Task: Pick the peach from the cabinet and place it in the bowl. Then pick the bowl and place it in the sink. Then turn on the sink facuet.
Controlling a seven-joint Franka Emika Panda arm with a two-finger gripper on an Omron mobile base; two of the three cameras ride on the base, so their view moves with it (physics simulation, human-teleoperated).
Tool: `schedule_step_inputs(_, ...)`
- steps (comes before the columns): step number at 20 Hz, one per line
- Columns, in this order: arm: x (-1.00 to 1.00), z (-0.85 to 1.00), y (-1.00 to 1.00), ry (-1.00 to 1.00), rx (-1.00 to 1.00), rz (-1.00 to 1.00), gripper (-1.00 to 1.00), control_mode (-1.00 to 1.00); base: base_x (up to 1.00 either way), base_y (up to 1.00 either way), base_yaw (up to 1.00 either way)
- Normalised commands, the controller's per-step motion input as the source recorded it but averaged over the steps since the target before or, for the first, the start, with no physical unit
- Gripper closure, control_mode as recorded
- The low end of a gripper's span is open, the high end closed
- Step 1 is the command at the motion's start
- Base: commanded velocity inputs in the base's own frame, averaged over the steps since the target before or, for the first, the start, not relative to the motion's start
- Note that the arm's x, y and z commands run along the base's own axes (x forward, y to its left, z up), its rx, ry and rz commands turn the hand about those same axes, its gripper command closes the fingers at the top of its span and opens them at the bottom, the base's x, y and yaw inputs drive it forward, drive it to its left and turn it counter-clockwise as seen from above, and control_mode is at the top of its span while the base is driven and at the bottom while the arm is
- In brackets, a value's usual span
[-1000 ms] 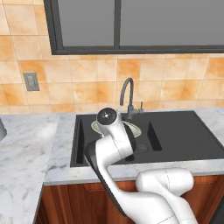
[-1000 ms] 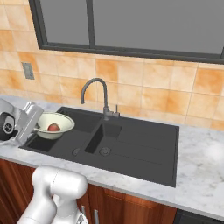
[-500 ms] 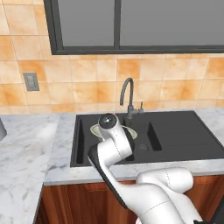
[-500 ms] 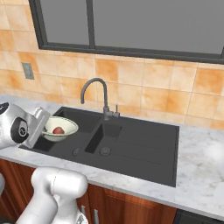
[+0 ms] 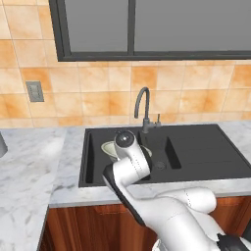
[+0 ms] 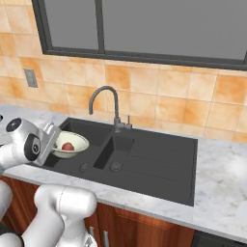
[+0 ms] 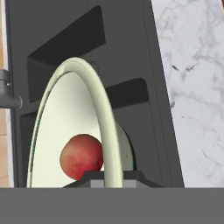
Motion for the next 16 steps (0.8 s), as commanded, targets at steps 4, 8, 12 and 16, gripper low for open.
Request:
schedule_step_inputs(4,0.27,-0.24,0.0,0.02,0.01,0.0,1.0,-1.0,0.0,0.0,0.0)
schedule_step_inputs(8,0.34,-0.22,0.0,0.05,0.01,0.0,1.0,-1.0,0.0,0.0,0.0)
schedule_step_inputs(12,0.33,-0.26,0.0,0.03,0.02,0.0,1.0,-1.0,0.0,0.0,0.0)
schedule_step_inputs(16,0.31,-0.15,0.0,0.02,0.02,0.0,1.0,-1.0,0.0,0.0,0.0)
